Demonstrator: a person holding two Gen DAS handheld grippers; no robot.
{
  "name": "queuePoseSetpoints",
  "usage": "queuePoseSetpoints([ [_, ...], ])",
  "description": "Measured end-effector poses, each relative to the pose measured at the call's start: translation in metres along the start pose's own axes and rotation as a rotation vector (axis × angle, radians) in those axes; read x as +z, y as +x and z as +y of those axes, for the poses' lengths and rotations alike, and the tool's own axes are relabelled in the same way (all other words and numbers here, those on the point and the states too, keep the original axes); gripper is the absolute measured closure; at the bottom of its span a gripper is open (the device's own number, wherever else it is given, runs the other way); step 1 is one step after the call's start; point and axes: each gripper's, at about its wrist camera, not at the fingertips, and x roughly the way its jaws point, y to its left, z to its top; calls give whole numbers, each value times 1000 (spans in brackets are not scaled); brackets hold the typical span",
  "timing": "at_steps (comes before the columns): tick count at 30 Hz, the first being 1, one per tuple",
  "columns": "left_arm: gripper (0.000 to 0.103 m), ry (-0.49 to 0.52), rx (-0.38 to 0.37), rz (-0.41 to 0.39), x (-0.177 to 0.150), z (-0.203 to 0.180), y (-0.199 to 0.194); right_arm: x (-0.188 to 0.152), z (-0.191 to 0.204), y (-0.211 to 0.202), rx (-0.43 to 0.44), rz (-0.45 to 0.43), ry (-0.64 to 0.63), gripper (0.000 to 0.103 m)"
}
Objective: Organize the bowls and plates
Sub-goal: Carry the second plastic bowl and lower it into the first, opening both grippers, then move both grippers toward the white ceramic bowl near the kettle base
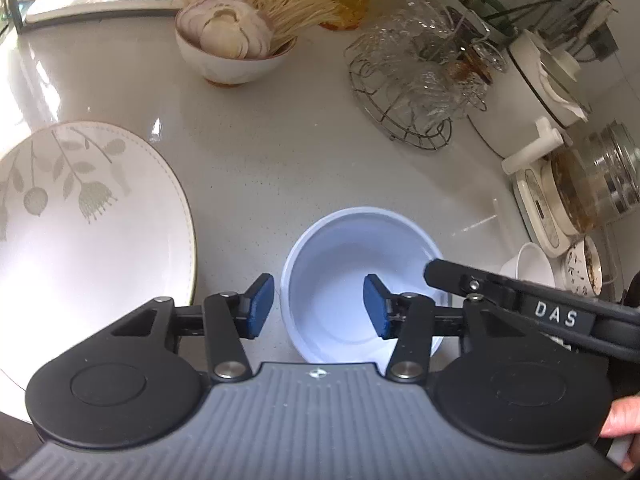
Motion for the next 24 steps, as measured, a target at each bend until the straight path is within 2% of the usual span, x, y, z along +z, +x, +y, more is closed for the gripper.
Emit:
queuePoseSetpoints([
  [2,47,-1,8,2,0,2,-3,-1,1,-2,3,-8,11,59],
  [9,47,39,23,-16,9,0,-18,-3,3,-18,-36,-57,41,59],
  [15,47,129,6,-36,18,-18,-23,-3,-1,-36,-74,-136,68,59],
  [24,47,246,-108,-11,27,-57,-19,-14,-19,-68,-155,-232,172,59],
])
